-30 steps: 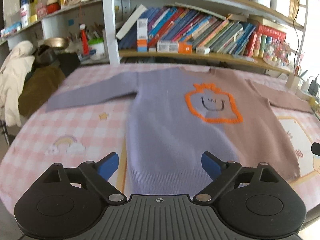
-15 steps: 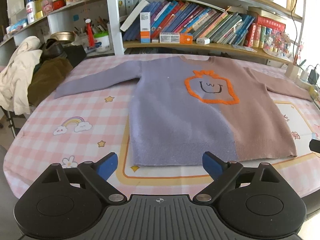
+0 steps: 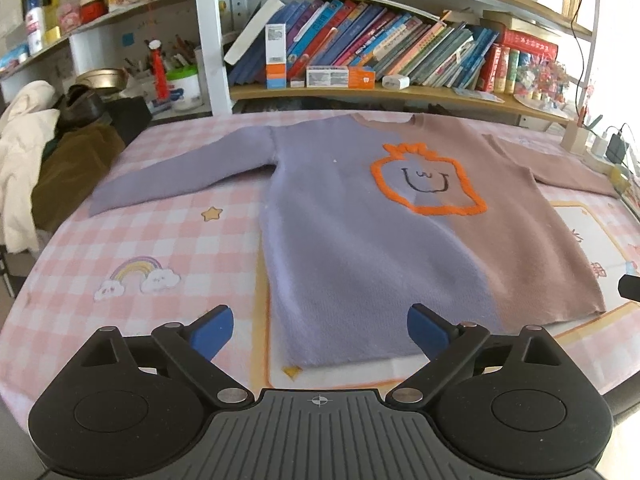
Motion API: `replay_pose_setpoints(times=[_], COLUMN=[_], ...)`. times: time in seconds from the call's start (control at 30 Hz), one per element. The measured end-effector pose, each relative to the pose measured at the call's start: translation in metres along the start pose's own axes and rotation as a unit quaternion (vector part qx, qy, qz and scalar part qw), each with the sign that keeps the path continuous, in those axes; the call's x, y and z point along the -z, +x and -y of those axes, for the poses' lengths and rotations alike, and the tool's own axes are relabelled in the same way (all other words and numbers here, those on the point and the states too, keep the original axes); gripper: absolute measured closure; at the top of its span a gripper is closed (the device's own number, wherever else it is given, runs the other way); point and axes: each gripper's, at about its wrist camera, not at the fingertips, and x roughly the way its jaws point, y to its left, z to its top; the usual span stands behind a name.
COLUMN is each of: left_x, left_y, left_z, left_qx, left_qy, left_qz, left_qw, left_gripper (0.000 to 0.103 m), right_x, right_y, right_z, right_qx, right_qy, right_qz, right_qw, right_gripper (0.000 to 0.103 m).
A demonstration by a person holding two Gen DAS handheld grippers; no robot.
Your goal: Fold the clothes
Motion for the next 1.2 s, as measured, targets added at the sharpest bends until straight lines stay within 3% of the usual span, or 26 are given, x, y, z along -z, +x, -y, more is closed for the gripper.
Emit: replay_pose_setpoints(times=[0.57, 0.87, 1.2], left_x=[-0.032, -0.045, -0.056], left_y=[0.053, 0.086, 0.117], left_z=[-0.105, -0.173, -0.231], left_qx=[0.048, 0.022, -0.02], left_qy=[0.002, -0.053, -0.134], left_qz=[-0.01, -0.016, 0.013], left_qw=[0.9988, 0.9982, 0.9907], left_gripper=[0.005, 0.005, 0.008], right_x=[-0.005, -0.007, -0.006], right_y=[0.015, 0.016, 0.018], right_z=[-0.099, -0.13, -0.141], right_qx=[0.054, 0.073, 0.103], right_qy=[0.026, 0.022, 0.012], right_qz=[0.0, -0.003, -0.021], right_qw=[0.998, 0.997, 0.994], right_gripper=[0.0, 0.0, 0.0])
